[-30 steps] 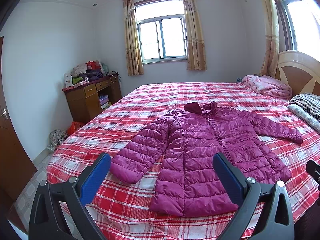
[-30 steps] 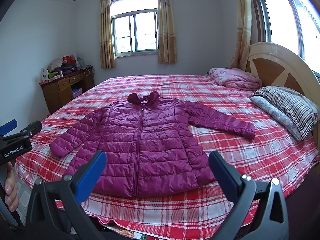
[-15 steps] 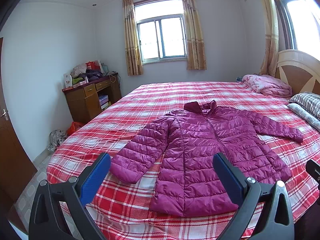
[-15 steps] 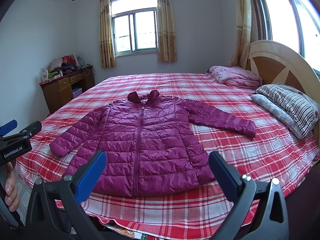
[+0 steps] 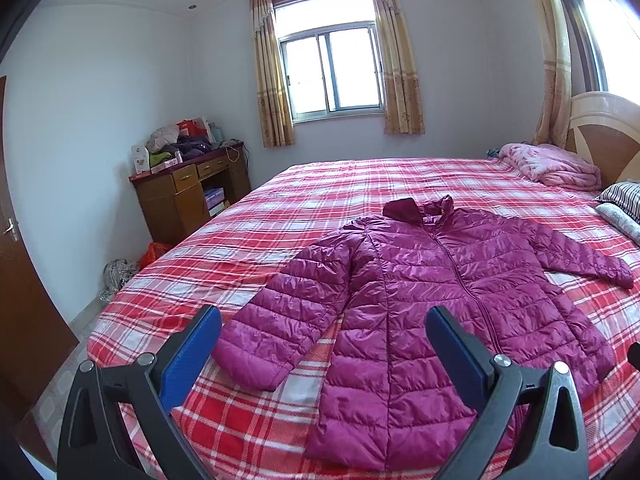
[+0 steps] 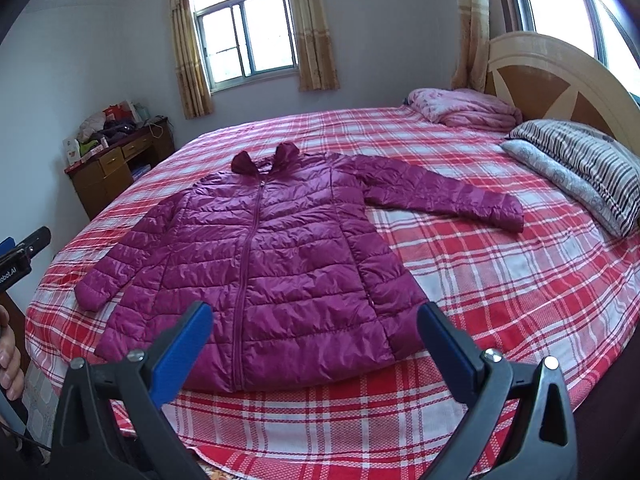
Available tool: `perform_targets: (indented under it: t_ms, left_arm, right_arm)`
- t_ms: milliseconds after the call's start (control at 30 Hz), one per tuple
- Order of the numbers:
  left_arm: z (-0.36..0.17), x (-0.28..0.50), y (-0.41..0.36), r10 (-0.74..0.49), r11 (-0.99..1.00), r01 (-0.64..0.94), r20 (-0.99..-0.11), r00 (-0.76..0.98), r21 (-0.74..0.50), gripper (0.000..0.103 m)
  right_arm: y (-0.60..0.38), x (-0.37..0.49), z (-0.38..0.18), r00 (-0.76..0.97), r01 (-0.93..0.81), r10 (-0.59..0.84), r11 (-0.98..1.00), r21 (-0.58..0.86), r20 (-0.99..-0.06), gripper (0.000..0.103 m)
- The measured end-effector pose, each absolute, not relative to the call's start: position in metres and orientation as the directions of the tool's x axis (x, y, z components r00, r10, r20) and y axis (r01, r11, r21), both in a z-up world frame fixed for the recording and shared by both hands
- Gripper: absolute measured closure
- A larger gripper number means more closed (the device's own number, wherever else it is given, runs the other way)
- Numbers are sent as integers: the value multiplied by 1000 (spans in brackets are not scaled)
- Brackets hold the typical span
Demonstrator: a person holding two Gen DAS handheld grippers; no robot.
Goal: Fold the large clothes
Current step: 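Grasp the cuff of a jacket sleeve with the right gripper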
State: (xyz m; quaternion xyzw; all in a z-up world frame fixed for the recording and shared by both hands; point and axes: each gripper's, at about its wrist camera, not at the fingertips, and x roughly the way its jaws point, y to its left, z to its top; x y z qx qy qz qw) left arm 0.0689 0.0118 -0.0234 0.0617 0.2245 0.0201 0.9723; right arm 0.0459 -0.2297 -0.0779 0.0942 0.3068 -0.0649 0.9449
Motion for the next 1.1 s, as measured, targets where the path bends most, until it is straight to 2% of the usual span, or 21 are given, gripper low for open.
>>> perform_targets:
  t_ms: [133, 300, 367, 700, 1000, 1067, 1100]
  left_arm:
    - [-47, 108, 0, 81, 985, -5, -437, 896, 172, 1]
    - [-81, 170, -14, 104, 979, 0, -495, 863, 206, 1]
    - [-91, 191, -20, 120, 975, -6, -506, 854, 221, 1]
    - [-114, 277, -36, 195, 960, -59, -505, 841, 272, 1]
    - [-132, 345, -42, 247, 951, -91, -545, 801, 297, 1]
    - [-137, 357, -39, 250, 953, -95, -569, 783, 288, 1]
    - [-140, 360, -37, 253, 953, -98, -577, 777, 285, 1]
  right_arm:
    - [-258, 70, -96, 772, 237, -86, 958, 159, -630, 0]
    - [-315, 105, -120, 719, 343, -118, 917, 202, -685, 0]
    - [-342, 117, -126, 706, 391, -135, 893, 224, -695, 3]
    - [-490, 170, -123, 623, 641, -305, 727, 247, -720, 10]
    - [-556, 226, -148, 563, 700, -299, 668, 252, -771, 25]
    - [-560, 231, -156, 542, 701, -283, 672, 239, -791, 42]
    - [-560, 231, -156, 537, 701, -293, 677, 225, -791, 46]
